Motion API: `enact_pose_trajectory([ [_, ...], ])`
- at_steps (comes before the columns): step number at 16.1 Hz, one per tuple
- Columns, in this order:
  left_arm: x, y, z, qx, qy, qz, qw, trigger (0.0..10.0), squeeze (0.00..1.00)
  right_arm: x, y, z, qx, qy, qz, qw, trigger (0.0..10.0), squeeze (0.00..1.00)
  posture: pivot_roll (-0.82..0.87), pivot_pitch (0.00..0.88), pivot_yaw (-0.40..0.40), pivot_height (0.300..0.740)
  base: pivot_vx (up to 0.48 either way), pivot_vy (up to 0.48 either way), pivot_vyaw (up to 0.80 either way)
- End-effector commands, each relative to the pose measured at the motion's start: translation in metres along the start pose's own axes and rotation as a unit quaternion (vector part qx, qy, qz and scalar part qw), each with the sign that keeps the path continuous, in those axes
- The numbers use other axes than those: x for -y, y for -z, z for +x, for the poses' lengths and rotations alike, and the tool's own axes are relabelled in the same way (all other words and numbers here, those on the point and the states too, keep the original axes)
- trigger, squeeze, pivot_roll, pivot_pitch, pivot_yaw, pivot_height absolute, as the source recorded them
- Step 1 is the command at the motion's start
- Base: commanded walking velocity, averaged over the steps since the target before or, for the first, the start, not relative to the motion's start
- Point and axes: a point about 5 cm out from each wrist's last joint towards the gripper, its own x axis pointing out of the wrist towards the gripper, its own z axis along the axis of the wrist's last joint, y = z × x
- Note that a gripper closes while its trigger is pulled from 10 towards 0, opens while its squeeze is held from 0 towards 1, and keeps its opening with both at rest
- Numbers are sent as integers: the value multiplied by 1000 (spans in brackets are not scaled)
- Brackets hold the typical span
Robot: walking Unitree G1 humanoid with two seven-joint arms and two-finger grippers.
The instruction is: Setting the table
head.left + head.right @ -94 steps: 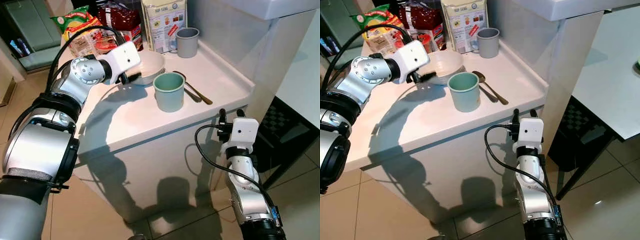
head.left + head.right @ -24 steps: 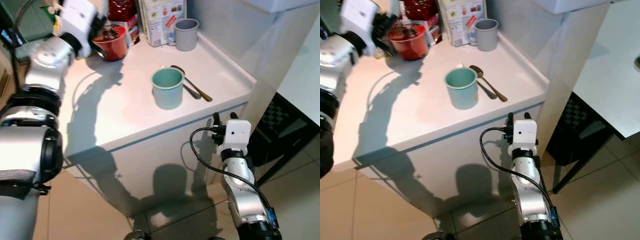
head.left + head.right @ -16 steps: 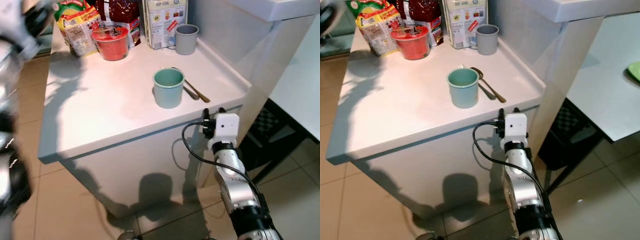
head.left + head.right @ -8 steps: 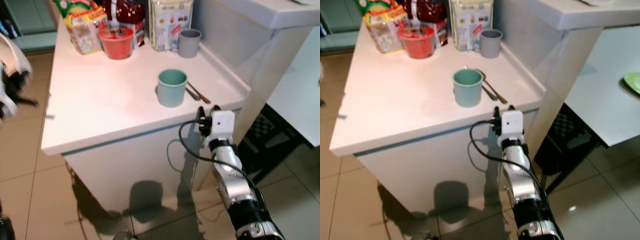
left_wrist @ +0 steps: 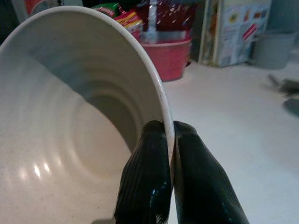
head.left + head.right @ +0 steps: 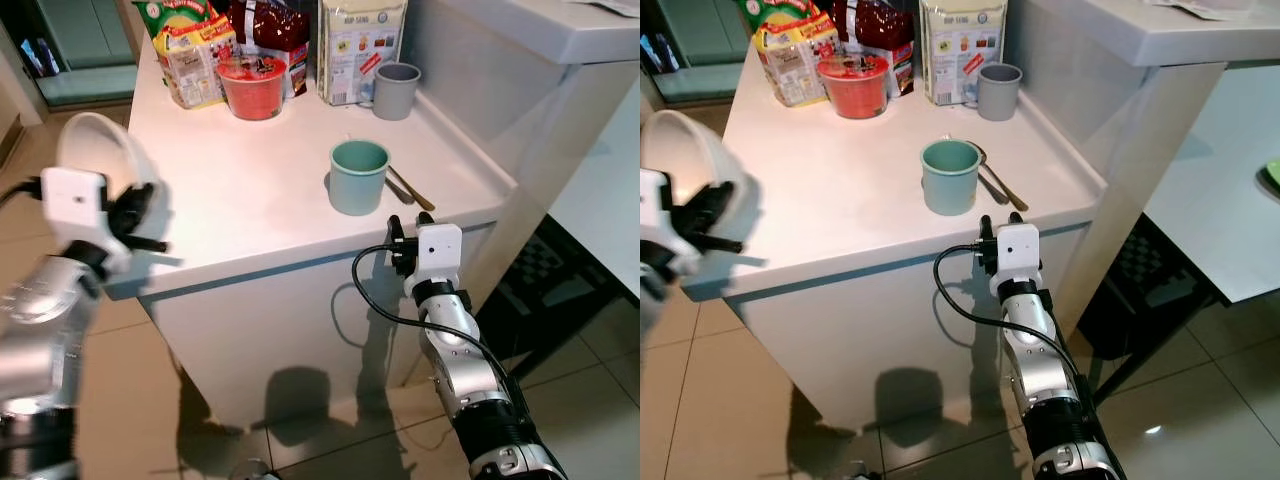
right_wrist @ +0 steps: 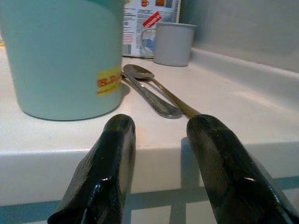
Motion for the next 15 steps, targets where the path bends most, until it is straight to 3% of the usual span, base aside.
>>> enact_pose_trajectory([
  [1, 4, 9, -2, -24, -3, -9, 1000, 0, 0, 3, 0, 0, 0, 2, 1, 1000, 10000, 0, 211, 0, 23, 740, 0, 0, 0],
  [5, 7, -3, -2, -12, -11, 2, 1000, 0, 0, 3, 1, -2, 0, 1, -3, 1000, 10000, 0, 208, 0, 26, 740, 0, 0, 0],
  [8, 19, -44, 4, 52, 4, 23, 998, 0, 0, 3, 1, -2, 2, 3, -5, 1000, 10000, 0, 215, 0, 32, 740, 0, 0, 0],
  [10, 27, -64, 6, 85, 20, 37, 996, 0, 0, 1, 2, -2, 4, 4, -4, 1000, 10000, 0, 214, 0, 35, 740, 0, 0, 0],
  [11, 30, -64, 5, 90, 21, 37, 995, 0, 0, 3, -1, -2, 10, 8, -2, 1000, 10000, 0, 214, 0, 36, 740, 0, 0, 0],
  [15, 35, -70, 4, 122, 11, 30, 992, 0, 0, 14, -48, 13, 97, 26, 6, 995, 10000, 0, 198, 0, 32, 740, 0, 0, 0],
])
